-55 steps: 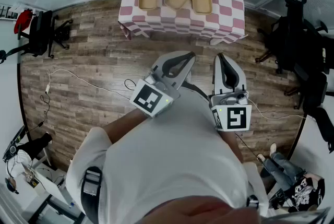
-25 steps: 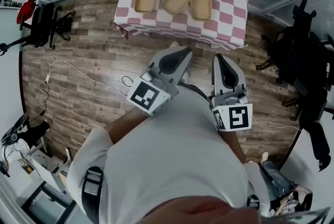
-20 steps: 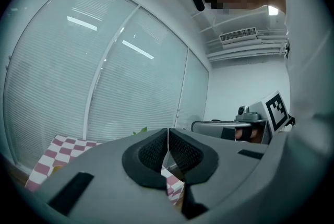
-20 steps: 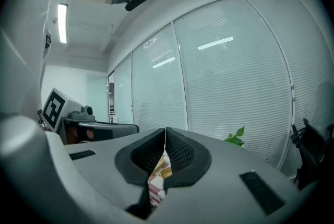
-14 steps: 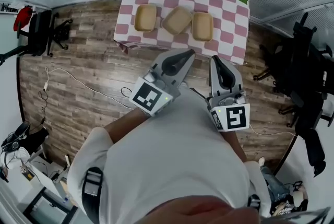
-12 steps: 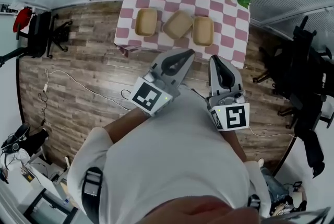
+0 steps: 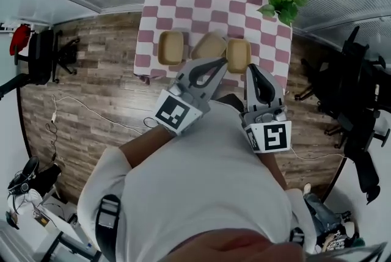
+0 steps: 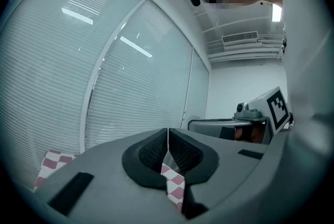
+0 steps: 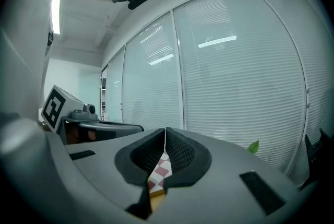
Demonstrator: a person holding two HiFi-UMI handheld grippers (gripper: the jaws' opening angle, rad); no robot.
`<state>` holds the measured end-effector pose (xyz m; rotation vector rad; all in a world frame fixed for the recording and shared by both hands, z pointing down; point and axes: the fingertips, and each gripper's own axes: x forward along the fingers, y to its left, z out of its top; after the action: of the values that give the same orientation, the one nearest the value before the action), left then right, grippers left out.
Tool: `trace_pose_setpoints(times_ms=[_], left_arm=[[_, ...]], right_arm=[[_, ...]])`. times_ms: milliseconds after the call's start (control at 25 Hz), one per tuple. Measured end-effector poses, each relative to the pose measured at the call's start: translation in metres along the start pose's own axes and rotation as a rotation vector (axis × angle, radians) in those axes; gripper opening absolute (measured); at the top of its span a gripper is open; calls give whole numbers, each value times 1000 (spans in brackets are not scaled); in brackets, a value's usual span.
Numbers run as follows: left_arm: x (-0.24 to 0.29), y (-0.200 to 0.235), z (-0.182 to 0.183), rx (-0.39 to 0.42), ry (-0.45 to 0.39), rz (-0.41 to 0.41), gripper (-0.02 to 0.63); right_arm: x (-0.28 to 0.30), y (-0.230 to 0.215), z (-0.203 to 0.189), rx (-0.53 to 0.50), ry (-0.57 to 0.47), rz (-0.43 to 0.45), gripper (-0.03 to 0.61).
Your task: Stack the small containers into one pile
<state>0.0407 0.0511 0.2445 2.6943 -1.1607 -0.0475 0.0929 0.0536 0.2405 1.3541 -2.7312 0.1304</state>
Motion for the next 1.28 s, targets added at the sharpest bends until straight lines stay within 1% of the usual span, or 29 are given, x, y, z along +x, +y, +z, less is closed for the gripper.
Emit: trace_pose_setpoints(times_ms=[120, 360, 560, 880, 1000, 1160, 1280], left_arm=[[10, 6, 2, 3, 2, 0, 34], [30, 8, -2, -21, 16, 21, 34], [41, 9, -11, -39, 47, 44, 35], [50, 11, -60, -88, 159, 67, 35], [50, 6, -70, -94, 179, 74, 35], [55, 4, -82, -95, 199, 84, 35], [61, 8, -117, -108, 270, 91, 38]], right_arm=[[5, -10, 0, 0, 7, -6, 32], [13, -29, -3, -1, 30, 5, 32], [17, -47, -12, 6, 65, -3, 32], [16, -58, -56, 54, 163, 14, 34], [11, -57, -65, 64, 177, 27, 34], [9, -63, -73, 49, 186, 29, 34], [11, -74, -97, 29, 233, 15, 35]])
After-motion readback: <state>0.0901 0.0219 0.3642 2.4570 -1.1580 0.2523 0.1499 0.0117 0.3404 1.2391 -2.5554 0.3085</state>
